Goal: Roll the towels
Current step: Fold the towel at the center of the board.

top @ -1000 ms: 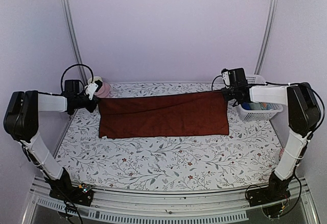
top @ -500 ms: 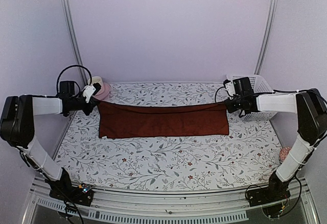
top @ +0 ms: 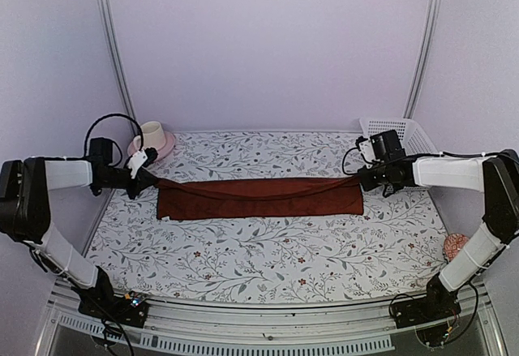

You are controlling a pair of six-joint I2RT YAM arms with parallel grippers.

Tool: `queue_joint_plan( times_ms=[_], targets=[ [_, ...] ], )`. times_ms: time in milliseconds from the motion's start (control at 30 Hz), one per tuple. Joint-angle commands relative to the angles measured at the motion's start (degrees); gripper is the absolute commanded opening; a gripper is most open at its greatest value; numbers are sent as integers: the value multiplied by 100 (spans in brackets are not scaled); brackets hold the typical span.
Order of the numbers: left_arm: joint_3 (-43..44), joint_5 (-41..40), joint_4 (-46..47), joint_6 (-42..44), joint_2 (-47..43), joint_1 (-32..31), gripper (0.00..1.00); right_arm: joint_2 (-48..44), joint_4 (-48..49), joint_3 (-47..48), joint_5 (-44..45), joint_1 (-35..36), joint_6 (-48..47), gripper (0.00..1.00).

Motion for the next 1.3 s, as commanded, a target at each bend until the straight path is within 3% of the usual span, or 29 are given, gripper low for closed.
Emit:
queue_joint_plan(
  times_ms=[0,600,1267],
  targets=[
    [8,388,-866,675,-108,51,0,-282,-506,-96,220,245,264,2],
    [-32,336,-1984,1687,-191,81,0,-344,-1090,-418,892,316,968,2],
    [185,20,-2101,1828,219,178,0,-413,-1296,-538,1092,839,1020,2]
  ],
)
